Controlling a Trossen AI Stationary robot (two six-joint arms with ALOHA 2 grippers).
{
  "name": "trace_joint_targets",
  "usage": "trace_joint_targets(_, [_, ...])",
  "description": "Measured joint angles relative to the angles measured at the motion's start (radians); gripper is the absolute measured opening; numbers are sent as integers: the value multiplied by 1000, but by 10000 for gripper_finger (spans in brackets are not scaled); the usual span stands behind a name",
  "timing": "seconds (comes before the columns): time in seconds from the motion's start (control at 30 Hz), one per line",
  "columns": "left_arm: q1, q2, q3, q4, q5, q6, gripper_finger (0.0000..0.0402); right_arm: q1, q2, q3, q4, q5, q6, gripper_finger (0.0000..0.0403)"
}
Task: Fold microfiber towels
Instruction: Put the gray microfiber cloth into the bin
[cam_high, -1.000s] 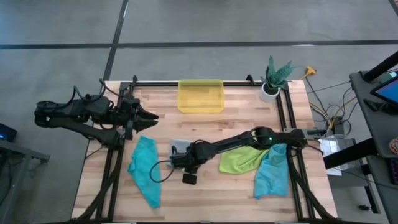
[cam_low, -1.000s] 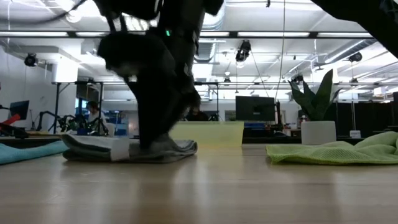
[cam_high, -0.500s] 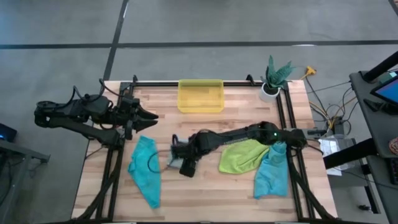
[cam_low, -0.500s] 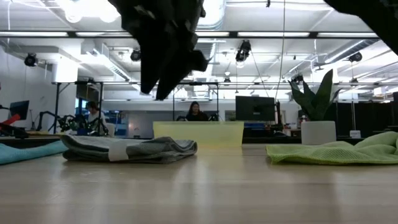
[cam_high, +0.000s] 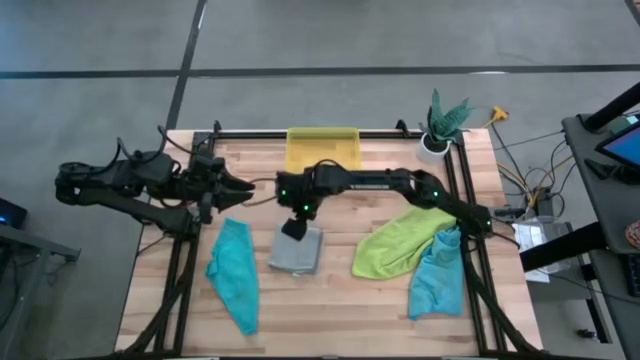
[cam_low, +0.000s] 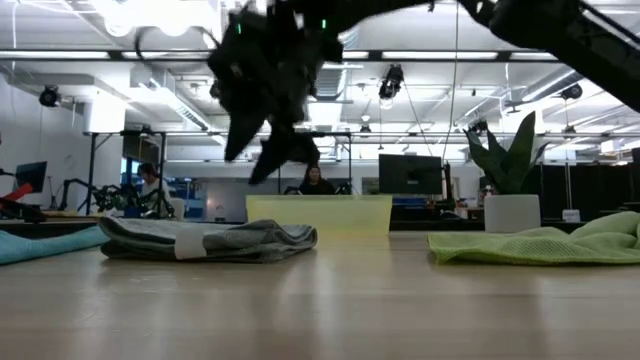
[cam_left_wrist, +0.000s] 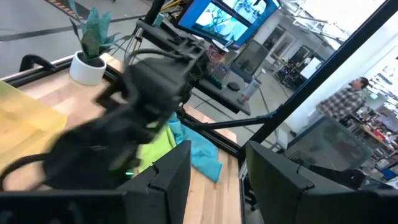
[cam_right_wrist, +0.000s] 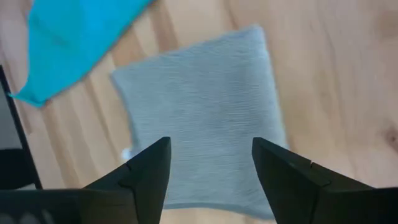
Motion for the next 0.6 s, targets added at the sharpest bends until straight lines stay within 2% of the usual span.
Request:
trace_joint_targets(0.1, [0,9,0,0,0,-7,140,-36,15,-41,27,-69,-34,234])
trace_joint_targets(0.3, [1,38,0,0,0,-53,140,-64,17,-94,119,-97,-119,251])
trace_joint_targets(0.47, [1,73,0,0,-1,-103,140,-57,19,-160,211,-156,-150,245])
trace_joint_targets(0.6, [1,103,0,0,-2,-133,140,-51,20,-223,221,-157,-178,237])
